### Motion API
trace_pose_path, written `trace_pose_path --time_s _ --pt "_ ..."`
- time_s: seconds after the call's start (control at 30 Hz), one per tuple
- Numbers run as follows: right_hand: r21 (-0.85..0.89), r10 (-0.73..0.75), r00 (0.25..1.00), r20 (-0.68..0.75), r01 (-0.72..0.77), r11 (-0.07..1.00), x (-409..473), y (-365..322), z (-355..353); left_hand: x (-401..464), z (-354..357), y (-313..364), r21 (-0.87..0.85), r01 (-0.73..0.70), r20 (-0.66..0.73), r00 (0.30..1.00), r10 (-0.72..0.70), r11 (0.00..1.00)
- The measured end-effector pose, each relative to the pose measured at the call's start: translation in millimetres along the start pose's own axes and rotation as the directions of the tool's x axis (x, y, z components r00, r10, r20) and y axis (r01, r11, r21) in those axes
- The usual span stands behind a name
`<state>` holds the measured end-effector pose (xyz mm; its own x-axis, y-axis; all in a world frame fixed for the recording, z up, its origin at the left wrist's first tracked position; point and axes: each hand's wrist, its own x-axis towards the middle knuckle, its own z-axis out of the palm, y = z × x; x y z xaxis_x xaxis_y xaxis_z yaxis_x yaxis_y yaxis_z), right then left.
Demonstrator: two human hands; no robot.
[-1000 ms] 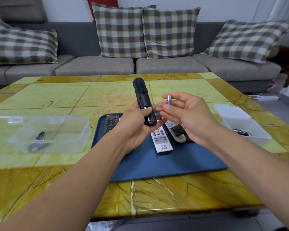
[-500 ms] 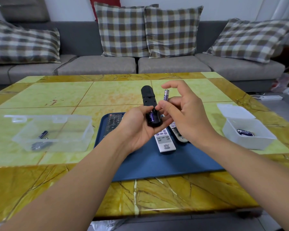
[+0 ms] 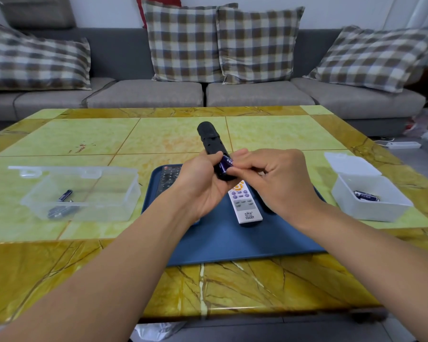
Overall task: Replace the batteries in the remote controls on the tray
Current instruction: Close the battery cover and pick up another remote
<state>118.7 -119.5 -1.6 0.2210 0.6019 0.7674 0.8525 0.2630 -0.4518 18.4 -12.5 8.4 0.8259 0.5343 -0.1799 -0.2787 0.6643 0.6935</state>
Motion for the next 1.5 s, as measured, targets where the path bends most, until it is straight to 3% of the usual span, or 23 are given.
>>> trace_pose_path --time_s 0.07,0.33,0.67,0.87,1.07,1.23,1.3,1.37,1.43,1.5 --pt "-0.037 -0.029 0.998 0.051 0.031 0.999 -0.1 3.5 0.9 -0.6 -1.9 -1.0 0.047 -0.017 -0.009 1.000 0.018 0.999" --pt "0.028 0.134 0.969 0.206 -0.142 0.989 4.2 7.2 -3.4 -1.9 -0.7 -4.9 0.082 -0.073 0.016 0.997 0.072 0.994" --pt "-0.002 0.014 0.986 0.166 -0.014 1.000 0.3 13.4 -3.0 -1.0 0.5 -3.1 0.082 -0.041 0.001 0.999 0.041 0.996" --pt "0.154 0.257 0.949 0.184 -0.286 0.946 3.3 16.0 -2.0 -3.1 3.1 -8.1 0.123 -0.043 -0.001 0.999 0.043 0.992" --pt "0.184 0.420 0.906 0.045 -0.421 0.888 10.8 22.5 -9.2 -12.5 17.3 -21.5 0.083 0.005 0.059 0.998 -0.009 0.997" --pt "0.426 0.634 0.769 0.085 -0.603 0.674 5.4 31.8 -17.8 -10.3 22.2 -23.6 0.157 0.027 0.054 0.998 -0.036 0.987" --pt "0.360 0.660 0.750 0.037 -0.626 0.691 6.6 41.7 -25.3 -7.9 19.2 -21.2 0.178 0.019 0.036 0.999 -0.026 0.984" --pt "0.156 0.600 0.798 0.057 -0.600 0.784 6.0 52.3 -33.0 -5.2 13.8 -15.2 0.190 0.007 0.023 1.000 -0.011 0.982" --pt "-0.173 0.545 0.807 0.227 -0.518 0.838 -2.3 61.9 -38.5 -2.9 7.3 -9.1 0.225 -0.010 0.019 1.000 0.006 0.974" --pt "-0.423 0.550 0.724 0.416 -0.382 0.822 -11.6 68.8 -40.2 -2.3 0.9 -4.3 0.265 -0.022 0.013 1.000 0.019 0.964"
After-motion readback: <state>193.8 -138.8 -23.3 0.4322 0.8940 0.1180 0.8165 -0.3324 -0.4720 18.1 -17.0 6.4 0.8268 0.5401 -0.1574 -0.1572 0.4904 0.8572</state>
